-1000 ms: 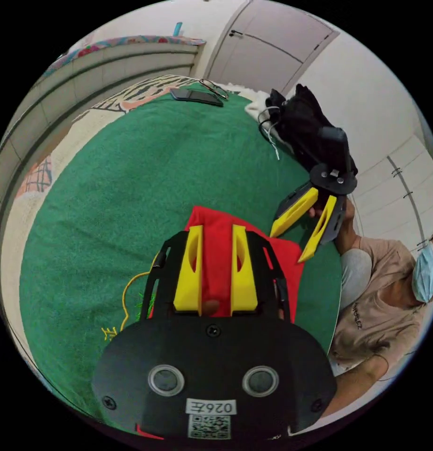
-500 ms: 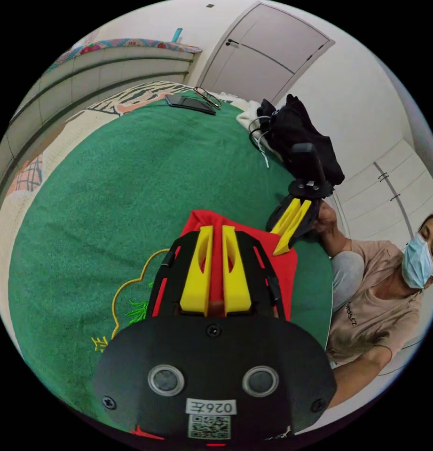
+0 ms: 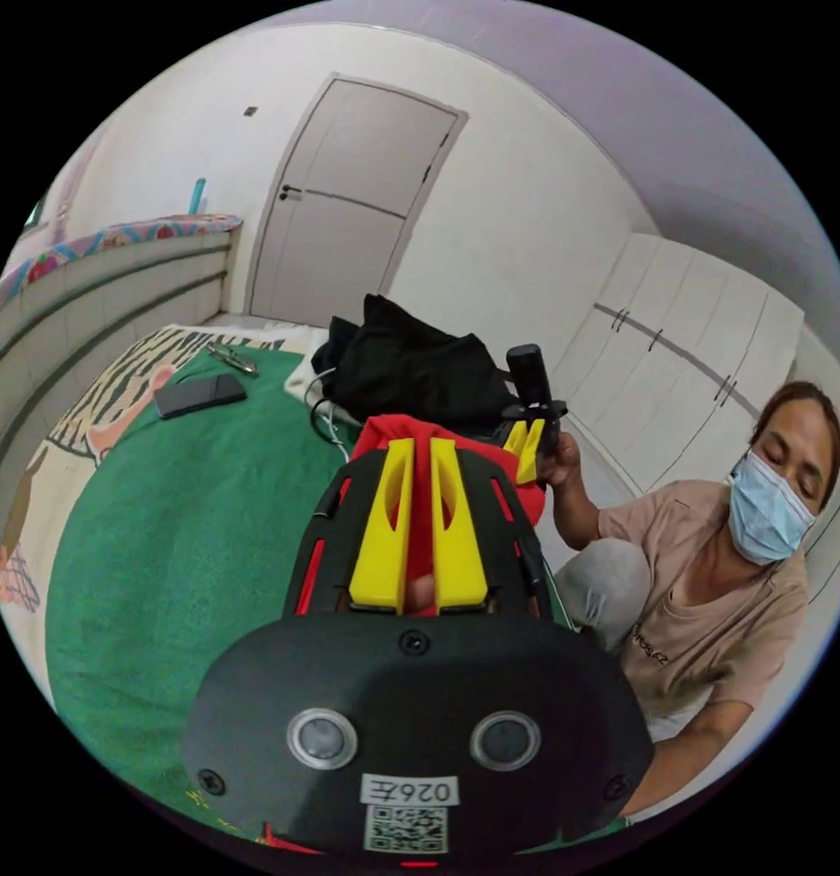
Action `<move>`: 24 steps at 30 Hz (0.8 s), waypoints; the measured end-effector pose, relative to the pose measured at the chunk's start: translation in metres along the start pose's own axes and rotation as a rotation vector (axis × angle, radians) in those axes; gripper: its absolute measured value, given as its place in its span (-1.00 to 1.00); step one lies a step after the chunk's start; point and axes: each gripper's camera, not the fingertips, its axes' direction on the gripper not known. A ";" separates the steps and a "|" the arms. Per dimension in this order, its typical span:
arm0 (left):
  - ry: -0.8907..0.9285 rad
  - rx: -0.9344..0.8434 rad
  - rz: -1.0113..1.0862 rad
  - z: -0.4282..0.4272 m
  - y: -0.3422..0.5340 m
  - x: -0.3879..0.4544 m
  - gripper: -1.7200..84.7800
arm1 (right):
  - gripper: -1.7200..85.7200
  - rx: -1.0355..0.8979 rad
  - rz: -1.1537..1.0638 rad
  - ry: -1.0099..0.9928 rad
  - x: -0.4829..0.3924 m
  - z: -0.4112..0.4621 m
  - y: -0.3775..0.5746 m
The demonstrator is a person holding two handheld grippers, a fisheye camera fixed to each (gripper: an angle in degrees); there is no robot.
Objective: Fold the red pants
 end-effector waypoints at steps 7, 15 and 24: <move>-0.085 0.171 -0.033 -0.163 0.083 0.055 -0.95 | -0.99 -0.189 -0.179 -0.080 -0.125 0.119 -0.047; -0.310 0.402 -0.389 -0.307 0.278 0.064 -0.93 | -0.96 -0.626 -0.205 -0.056 -0.186 0.381 -0.065; -0.455 0.577 -0.508 -0.345 0.331 0.137 -0.98 | -0.94 -0.725 -0.135 0.035 -0.224 0.428 -0.051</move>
